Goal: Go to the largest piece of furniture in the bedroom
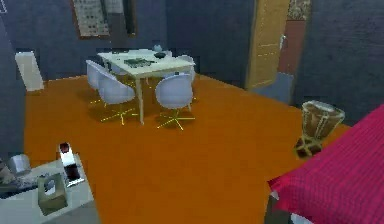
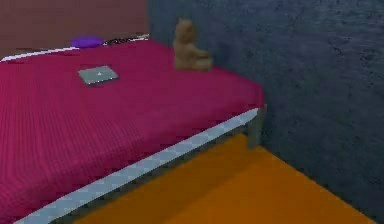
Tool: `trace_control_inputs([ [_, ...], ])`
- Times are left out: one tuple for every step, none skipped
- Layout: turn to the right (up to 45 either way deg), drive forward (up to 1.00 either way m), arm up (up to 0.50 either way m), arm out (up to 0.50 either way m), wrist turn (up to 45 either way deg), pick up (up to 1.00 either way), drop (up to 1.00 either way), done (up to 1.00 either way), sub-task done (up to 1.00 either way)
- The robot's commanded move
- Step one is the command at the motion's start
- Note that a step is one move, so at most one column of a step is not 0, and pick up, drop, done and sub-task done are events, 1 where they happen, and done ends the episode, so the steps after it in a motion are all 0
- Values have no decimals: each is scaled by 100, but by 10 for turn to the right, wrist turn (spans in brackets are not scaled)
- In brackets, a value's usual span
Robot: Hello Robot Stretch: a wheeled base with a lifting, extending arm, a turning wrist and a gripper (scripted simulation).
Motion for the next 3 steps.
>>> trace_control_inputs([
  [0, 80, 0, 0, 0, 0, 0, 0, 0],
  [-270, 0, 0, 0, 0, 0, 0, 0, 0],
  [0, 95, 0, 0, 0, 0, 0, 0, 0],
])
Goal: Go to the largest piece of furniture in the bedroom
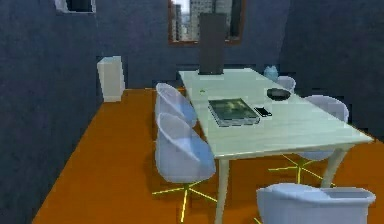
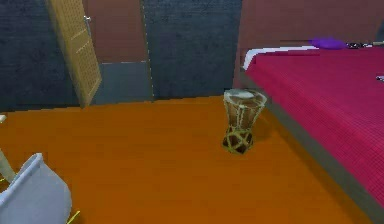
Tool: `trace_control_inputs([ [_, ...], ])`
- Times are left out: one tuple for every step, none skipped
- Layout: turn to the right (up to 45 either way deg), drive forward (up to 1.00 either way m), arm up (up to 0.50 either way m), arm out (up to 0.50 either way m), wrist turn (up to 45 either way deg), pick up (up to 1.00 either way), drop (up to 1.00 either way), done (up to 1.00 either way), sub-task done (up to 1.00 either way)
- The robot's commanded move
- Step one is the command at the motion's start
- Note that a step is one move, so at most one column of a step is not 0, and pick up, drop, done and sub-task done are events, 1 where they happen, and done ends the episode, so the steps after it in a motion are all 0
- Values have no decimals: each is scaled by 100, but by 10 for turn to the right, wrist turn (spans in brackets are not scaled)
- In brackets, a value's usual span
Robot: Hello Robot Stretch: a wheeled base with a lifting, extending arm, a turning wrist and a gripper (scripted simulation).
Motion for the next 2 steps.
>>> trace_control_inputs([
  [-90, 0, 0, 0, 0, 0, 0, 0, 0],
  [0, 30, 0, 0, 0, 0, 0, 0, 0],
])
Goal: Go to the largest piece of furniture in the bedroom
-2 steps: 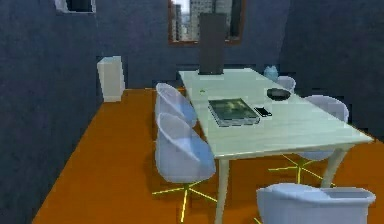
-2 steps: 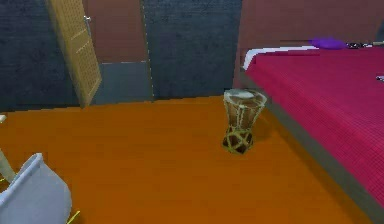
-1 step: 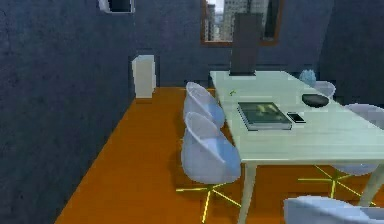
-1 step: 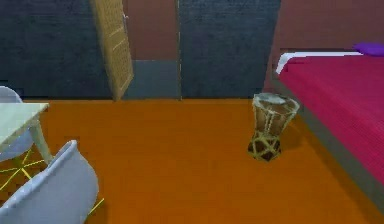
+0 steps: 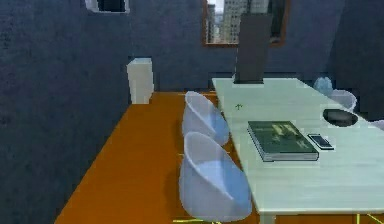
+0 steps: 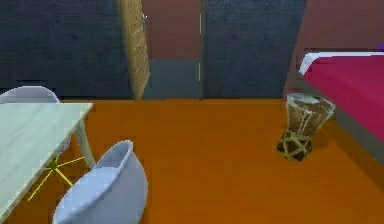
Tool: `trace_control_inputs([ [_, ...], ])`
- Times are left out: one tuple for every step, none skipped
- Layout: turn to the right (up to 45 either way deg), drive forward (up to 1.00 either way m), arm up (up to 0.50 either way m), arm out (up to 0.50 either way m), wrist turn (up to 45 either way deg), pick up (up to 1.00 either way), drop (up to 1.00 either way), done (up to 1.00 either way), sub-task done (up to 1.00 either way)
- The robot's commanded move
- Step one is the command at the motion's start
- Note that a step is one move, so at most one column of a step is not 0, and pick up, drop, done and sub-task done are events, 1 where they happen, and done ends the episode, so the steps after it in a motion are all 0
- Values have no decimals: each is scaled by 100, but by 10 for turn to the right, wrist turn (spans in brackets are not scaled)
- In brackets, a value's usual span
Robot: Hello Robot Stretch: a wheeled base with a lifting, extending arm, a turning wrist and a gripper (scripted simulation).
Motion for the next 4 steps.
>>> trace_control_inputs([
  [-300, 0, 0, 0, 0, 0, 0, 0, 0],
  [0, 85, 0, 0, 0, 0, 0, 0, 0],
  [-390, 0, 0, 0, 0, 0, 0, 0, 0],
  [0, 5, 0, 0, 0, 0, 0, 0, 0],
])
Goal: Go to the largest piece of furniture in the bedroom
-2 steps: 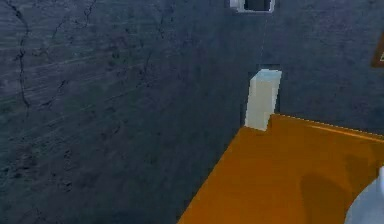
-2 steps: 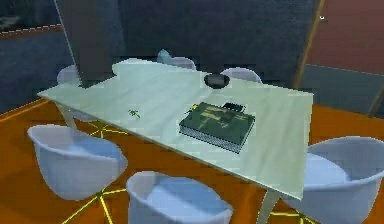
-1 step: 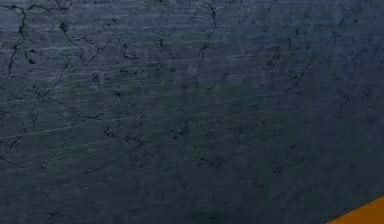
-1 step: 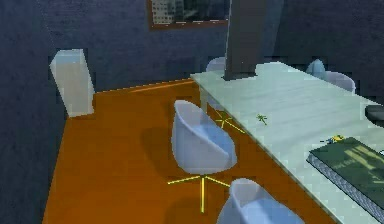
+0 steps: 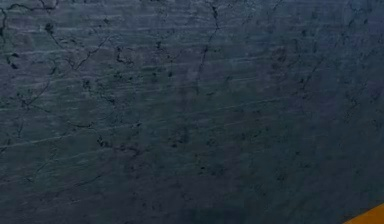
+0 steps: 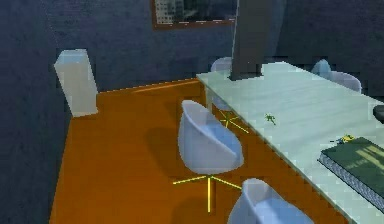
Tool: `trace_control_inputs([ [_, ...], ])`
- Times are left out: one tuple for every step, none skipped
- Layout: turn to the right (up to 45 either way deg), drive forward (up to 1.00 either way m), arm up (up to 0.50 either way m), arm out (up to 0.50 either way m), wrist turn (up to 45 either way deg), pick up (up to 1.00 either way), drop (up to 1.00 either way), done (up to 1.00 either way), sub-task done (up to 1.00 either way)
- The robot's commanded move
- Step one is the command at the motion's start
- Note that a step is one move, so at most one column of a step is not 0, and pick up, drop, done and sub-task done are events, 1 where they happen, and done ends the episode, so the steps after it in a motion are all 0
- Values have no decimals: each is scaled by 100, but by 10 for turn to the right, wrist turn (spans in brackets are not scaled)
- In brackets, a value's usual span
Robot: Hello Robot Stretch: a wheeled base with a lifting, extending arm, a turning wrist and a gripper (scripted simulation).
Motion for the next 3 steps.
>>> trace_control_inputs([
  [450, 0, 0, 0, 0, 0, 0, 0, 0],
  [450, 0, 0, 0, 0, 0, 0, 0, 0],
  [450, 0, 0, 0, 0, 0, 0, 0, 0],
])
